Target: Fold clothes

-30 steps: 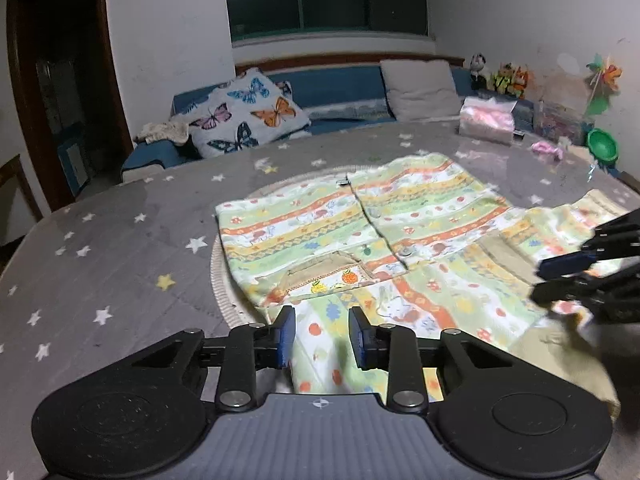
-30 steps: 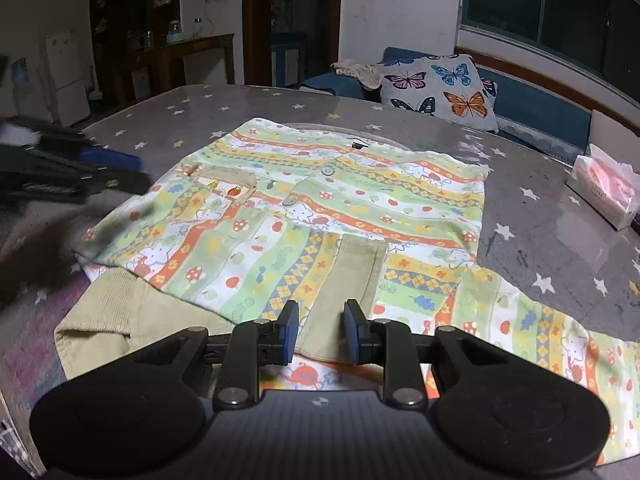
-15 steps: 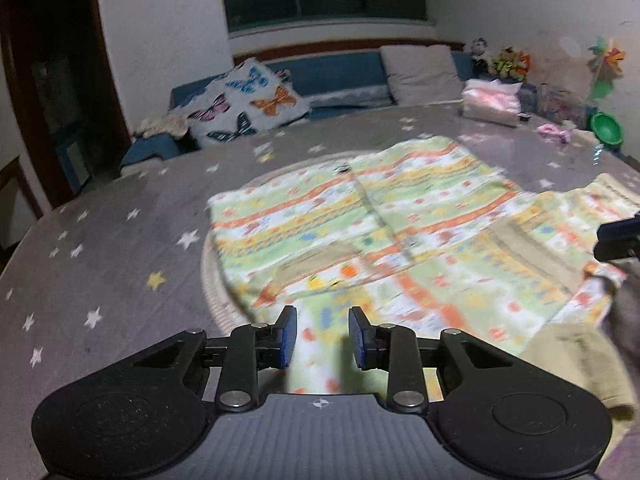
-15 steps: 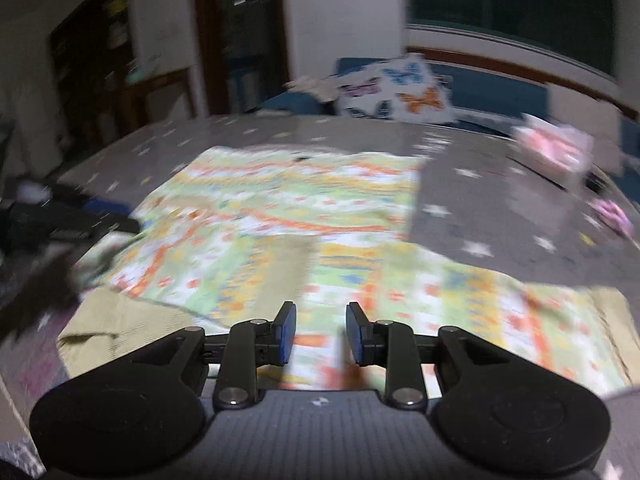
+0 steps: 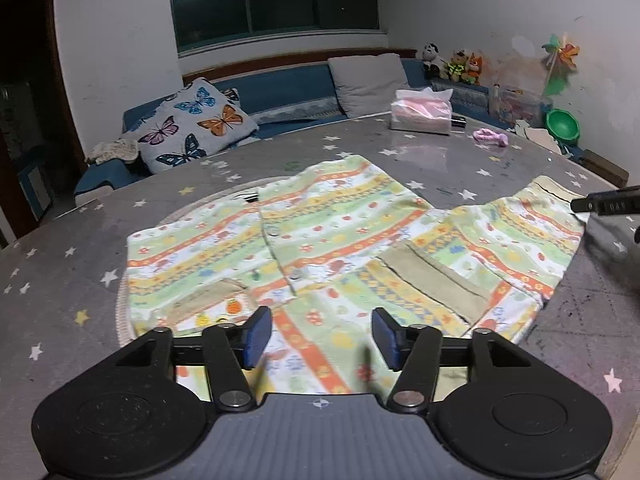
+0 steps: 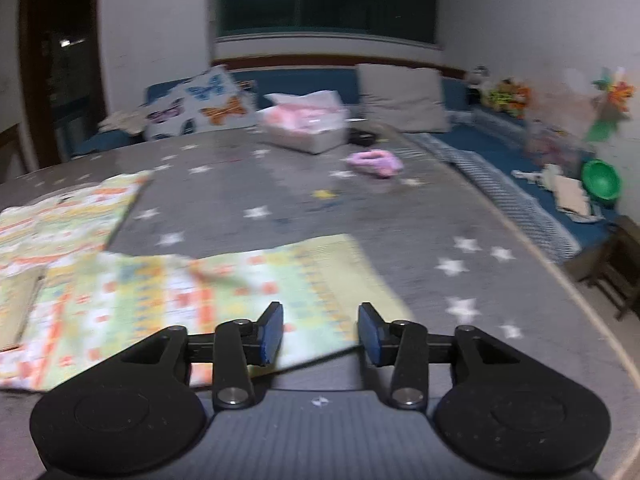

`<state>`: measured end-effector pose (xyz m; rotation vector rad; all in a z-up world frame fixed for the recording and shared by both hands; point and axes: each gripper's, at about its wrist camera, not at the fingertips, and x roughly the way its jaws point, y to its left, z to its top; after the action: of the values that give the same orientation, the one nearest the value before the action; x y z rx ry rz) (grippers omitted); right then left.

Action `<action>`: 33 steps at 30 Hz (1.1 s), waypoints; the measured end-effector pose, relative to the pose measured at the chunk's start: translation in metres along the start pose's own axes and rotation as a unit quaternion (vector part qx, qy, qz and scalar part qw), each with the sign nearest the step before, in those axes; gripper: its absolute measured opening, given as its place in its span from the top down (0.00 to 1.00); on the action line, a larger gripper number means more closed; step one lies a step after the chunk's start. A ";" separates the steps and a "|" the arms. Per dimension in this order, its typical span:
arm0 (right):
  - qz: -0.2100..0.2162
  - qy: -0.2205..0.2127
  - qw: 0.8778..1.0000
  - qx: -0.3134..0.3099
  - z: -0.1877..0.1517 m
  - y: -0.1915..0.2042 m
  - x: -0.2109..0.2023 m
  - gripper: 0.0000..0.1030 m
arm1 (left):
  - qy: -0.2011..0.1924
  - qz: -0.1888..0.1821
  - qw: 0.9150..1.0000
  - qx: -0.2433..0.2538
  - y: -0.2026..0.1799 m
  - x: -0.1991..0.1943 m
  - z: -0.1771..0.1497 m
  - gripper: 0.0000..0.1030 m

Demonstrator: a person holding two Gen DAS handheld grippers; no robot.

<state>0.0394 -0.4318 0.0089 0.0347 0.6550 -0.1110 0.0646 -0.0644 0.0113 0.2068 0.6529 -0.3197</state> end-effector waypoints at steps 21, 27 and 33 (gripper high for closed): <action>-0.009 0.002 1.000 0.011 0.001 -0.014 0.017 0.50 | 0.003 -0.001 1.000 -0.006 -0.009 0.006 -0.002 0.01; 0.004 0.003 1.000 0.028 0.002 -0.014 0.012 0.86 | 0.007 -0.002 1.000 -0.007 -0.011 0.009 -0.003 0.00; 0.056 -0.008 0.997 0.058 0.014 -0.007 -0.006 0.93 | 0.014 0.008 1.000 -0.004 -0.009 0.013 -0.005 0.00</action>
<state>0.0426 -0.4392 0.0238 0.1825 0.6290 -0.0404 0.0681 -0.0745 -0.0018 0.2094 0.6805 -0.2997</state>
